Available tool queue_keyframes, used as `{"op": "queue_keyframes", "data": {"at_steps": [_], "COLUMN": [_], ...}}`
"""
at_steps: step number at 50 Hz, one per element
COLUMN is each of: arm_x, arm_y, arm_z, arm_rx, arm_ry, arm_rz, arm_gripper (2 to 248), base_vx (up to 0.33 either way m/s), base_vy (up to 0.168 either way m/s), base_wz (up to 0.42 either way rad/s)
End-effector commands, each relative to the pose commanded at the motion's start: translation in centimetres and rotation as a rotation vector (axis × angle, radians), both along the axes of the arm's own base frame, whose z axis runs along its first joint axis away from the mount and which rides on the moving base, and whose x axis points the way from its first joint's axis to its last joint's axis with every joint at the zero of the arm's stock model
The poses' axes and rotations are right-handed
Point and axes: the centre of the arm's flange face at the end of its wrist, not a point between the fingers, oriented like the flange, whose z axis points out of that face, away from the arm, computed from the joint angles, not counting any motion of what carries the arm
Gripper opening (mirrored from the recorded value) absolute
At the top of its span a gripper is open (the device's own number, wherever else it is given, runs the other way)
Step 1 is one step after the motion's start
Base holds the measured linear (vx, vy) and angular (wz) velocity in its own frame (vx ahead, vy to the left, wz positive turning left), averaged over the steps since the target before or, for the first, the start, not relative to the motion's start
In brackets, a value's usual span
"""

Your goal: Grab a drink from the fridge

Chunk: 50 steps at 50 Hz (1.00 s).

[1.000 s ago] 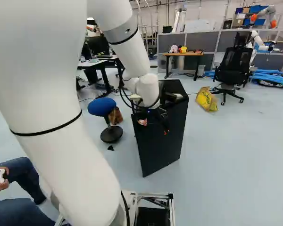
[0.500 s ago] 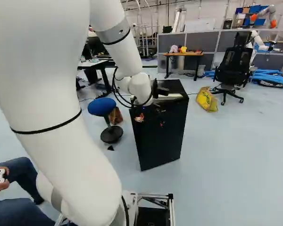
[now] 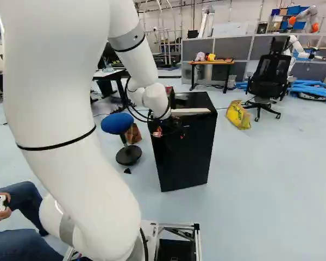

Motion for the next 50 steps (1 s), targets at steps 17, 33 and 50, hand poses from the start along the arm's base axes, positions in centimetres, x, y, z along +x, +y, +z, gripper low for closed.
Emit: {"op": "queue_keyframes", "data": {"at_steps": [17,33,50], "arm_x": [1.7,3.7,5.8], "arm_y": [1.5,2.0,1.9], "arm_z": [0.0,0.1,0.2], "arm_rx": [-0.005,-0.014,-0.024], "arm_ry": [-0.019,-0.053,-0.090], "arm_rz": [0.039,0.055,0.059], "arm_gripper": [247,247,247], "base_vx": [0.000,0.000,0.000], "base_vy": [0.000,0.000,0.000], "base_wz": [0.000,0.000,0.000]}}
